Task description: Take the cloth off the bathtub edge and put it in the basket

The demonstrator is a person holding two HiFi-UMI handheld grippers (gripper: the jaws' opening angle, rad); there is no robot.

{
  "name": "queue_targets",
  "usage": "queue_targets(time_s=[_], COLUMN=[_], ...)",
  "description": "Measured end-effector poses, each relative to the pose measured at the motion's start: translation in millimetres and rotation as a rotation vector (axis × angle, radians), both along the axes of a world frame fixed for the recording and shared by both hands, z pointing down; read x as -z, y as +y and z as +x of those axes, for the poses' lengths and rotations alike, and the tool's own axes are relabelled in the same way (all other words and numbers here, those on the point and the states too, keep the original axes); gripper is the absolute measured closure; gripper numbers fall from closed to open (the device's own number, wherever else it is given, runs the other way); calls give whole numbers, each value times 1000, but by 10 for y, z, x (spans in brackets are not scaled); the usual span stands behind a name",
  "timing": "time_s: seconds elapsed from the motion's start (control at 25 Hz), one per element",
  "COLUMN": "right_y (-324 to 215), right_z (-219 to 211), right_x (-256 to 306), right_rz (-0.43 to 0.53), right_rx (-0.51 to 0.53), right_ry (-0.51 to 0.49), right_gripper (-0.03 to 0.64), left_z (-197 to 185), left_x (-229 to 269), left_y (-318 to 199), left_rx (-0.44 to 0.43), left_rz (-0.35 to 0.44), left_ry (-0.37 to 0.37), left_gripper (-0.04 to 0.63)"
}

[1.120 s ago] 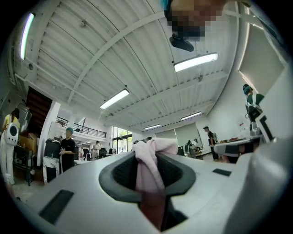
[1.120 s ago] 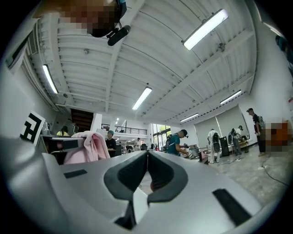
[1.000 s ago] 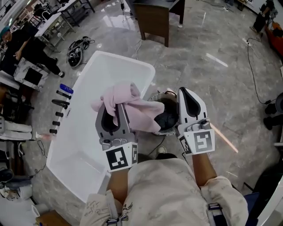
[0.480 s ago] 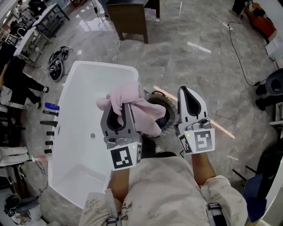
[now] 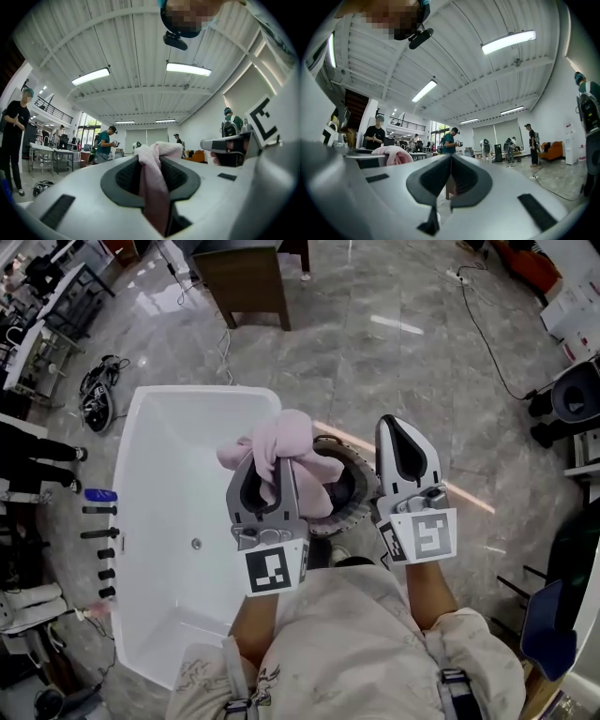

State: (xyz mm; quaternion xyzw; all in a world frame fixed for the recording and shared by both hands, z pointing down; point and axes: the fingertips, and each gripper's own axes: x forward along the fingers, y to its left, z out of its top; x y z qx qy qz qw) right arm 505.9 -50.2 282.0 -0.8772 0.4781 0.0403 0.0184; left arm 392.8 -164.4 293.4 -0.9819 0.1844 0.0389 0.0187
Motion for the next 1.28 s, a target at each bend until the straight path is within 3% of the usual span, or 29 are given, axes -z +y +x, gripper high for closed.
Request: queue_targets(time_s=[0.64, 0.88, 1.12, 1.28], right_y=[-82, -72, -34, 49], right_z=[184, 275, 520, 820], right_x=[-14, -106, -307, -595], right_rz=[-108, -132, -139, -140], right_rx=[-174, -201, -201, -162], right_ry=[36, 19, -10, -60], right_gripper=[627, 627, 627, 627], left_z=[502, 607, 780, 938], left_x=[-644, -1061, -1532, -1912], left_y=[12, 184, 274, 344], left_rx=[-242, -308, -298, -260], left_rz=[-115, -141, -216, -222], left_ry=[-72, -161, -227, -327], left_gripper=[500, 500, 500, 500])
